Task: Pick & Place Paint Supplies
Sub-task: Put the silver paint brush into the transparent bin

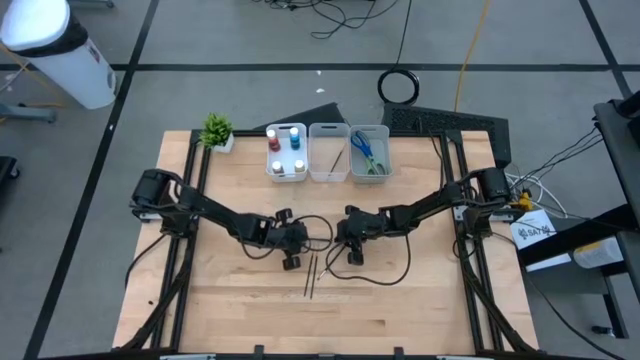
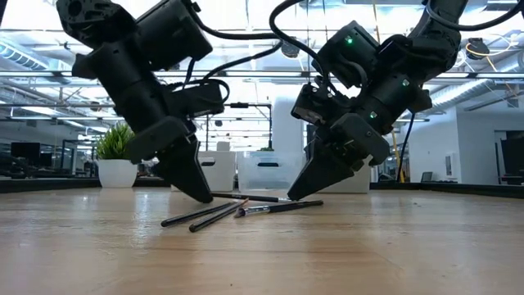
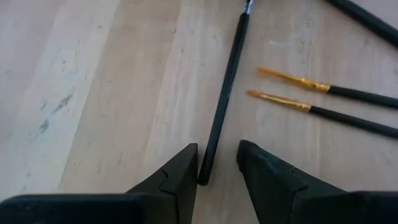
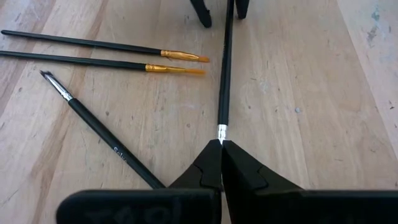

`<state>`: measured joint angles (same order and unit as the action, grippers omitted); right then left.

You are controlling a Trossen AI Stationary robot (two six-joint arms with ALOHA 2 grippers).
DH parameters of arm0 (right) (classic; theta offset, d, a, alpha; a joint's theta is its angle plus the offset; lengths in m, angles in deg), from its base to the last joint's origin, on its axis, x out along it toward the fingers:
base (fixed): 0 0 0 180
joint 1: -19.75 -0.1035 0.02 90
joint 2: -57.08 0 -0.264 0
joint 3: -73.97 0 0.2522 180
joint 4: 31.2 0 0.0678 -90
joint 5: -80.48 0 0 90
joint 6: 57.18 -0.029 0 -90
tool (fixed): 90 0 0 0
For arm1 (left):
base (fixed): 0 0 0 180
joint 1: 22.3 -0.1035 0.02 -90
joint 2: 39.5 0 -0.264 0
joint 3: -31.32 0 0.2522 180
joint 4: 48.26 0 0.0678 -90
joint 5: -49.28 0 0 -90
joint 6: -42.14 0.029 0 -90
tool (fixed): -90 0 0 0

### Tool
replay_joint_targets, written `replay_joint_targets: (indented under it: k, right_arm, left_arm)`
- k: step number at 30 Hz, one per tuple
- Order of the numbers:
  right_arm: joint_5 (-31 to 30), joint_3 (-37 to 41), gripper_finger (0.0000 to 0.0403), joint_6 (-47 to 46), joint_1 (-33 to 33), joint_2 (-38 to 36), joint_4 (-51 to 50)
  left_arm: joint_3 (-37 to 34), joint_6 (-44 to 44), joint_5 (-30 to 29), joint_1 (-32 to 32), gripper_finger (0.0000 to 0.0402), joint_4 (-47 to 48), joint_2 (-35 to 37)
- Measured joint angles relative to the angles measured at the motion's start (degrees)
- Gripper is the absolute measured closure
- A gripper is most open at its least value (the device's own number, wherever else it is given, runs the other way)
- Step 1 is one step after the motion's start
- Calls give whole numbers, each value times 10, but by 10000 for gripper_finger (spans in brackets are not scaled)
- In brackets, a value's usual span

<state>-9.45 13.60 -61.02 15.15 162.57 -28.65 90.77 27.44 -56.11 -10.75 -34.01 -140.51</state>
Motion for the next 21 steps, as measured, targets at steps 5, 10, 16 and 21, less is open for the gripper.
replay_joint_targets:
  k: [5,10,16,21]
  right_arm:
    - [0,0,403,0,0,0,0]
    - [0,0,403,0,0,0,0]
    - [-3,0,403,0,0,0,0]
    - [-3,0,403,0,0,0,0]
  left_arm:
    - [1,7,5,-3,267,-12,-14]
    - [2,5,33,-8,317,-7,-15]
    - [2,5,52,-10,385,5,-16]
    - [1,3,62,-10,390,9,-16]
